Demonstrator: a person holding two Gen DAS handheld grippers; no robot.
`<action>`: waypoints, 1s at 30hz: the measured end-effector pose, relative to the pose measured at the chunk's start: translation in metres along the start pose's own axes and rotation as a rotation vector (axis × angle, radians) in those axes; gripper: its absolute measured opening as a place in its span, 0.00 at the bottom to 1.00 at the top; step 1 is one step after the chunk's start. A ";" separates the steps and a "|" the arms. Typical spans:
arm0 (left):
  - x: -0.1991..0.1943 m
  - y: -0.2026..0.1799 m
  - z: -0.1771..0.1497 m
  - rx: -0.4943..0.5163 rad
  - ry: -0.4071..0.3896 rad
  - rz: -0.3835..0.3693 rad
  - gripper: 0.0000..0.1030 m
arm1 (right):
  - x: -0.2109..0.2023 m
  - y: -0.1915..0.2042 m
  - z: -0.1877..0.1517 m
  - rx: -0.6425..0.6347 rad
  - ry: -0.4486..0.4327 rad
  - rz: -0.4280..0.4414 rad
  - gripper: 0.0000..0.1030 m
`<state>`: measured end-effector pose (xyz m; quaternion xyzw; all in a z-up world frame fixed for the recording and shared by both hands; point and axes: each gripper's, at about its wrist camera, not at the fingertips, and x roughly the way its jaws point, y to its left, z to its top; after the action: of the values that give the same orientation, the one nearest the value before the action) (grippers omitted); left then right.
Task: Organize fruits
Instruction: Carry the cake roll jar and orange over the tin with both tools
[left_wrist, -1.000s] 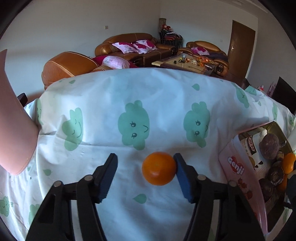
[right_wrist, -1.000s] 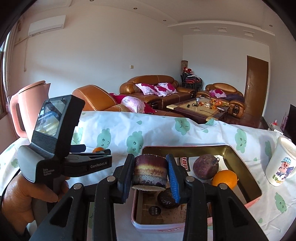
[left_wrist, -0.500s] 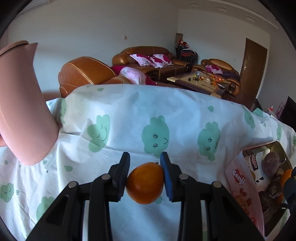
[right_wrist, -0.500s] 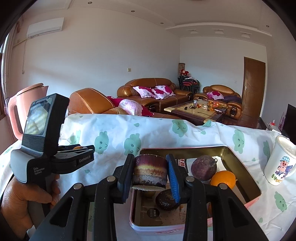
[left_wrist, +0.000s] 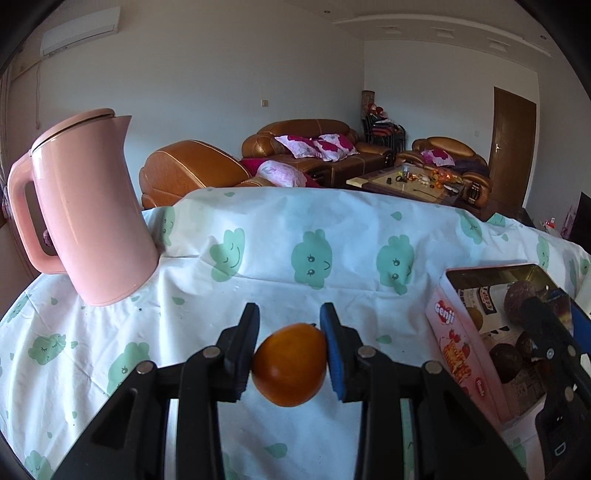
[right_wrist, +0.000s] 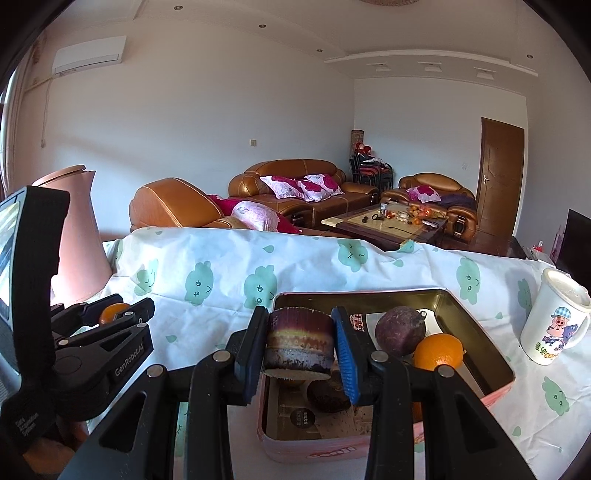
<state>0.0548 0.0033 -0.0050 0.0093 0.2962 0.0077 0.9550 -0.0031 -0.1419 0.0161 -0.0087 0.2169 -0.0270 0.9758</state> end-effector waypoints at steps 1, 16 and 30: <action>-0.004 -0.002 -0.002 0.000 -0.005 0.000 0.35 | -0.001 0.000 -0.001 -0.002 0.000 -0.001 0.36; -0.029 -0.020 -0.013 0.009 -0.034 -0.040 0.35 | -0.019 -0.022 -0.008 0.015 0.007 -0.001 0.36; -0.037 -0.048 -0.017 0.026 -0.038 -0.097 0.35 | -0.031 -0.052 -0.009 0.028 -0.010 -0.025 0.36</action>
<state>0.0149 -0.0448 0.0008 0.0078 0.2782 -0.0427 0.9596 -0.0374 -0.1926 0.0224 0.0022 0.2115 -0.0424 0.9765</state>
